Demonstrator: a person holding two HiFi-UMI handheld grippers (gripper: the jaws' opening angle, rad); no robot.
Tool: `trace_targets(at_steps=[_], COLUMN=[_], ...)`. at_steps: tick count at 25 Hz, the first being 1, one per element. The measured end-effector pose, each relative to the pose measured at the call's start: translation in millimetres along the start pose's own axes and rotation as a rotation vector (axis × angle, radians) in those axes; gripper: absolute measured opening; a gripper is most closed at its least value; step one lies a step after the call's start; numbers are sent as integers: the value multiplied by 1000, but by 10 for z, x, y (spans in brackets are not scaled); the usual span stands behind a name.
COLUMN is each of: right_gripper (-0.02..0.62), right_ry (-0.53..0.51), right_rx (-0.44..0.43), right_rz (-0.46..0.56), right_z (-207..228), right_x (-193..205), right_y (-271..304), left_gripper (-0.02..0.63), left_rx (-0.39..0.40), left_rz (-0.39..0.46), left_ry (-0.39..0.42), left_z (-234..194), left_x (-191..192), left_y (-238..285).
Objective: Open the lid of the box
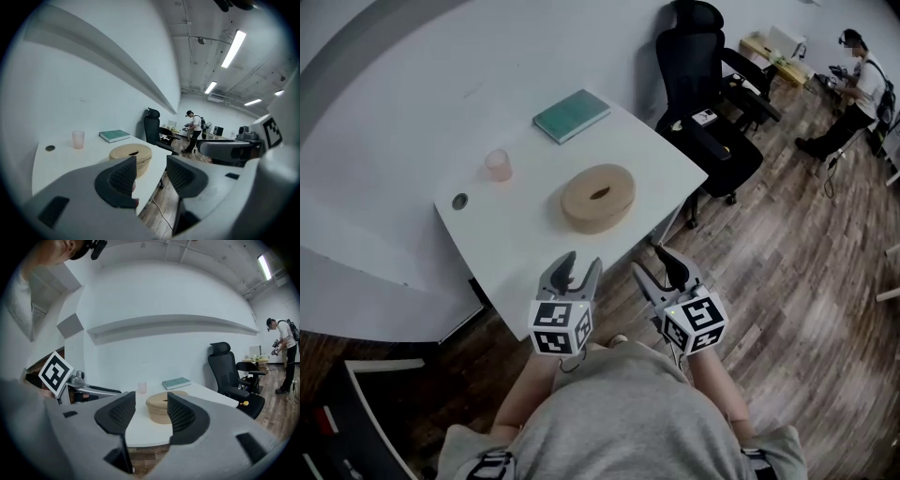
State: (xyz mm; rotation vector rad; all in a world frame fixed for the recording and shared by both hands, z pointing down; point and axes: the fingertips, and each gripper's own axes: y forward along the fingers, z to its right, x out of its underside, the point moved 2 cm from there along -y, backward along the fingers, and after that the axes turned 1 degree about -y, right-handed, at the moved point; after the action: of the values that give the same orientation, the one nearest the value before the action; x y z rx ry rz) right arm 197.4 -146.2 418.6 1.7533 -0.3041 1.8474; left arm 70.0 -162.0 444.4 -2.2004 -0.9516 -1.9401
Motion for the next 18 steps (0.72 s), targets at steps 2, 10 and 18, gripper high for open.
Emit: trace_targets(at_steps=[2,10,18], right_gripper=[212,209,209], right_ry=[-7,-31,-65], right_rx=[-29,-101,-151], right_rz=[-4,-21,-51], right_z=[29,105,43], right_x=[-9,-16,33], right_y=[57,288,646], left_gripper=[190,190,190], left_rx=[-31,-114,-174], left_rz=[3,-7,-35], left_ry=[-14,-40,-73], left_z=[-33,-207,-552], left_x=[11,96,200], left_y=[7,23,59])
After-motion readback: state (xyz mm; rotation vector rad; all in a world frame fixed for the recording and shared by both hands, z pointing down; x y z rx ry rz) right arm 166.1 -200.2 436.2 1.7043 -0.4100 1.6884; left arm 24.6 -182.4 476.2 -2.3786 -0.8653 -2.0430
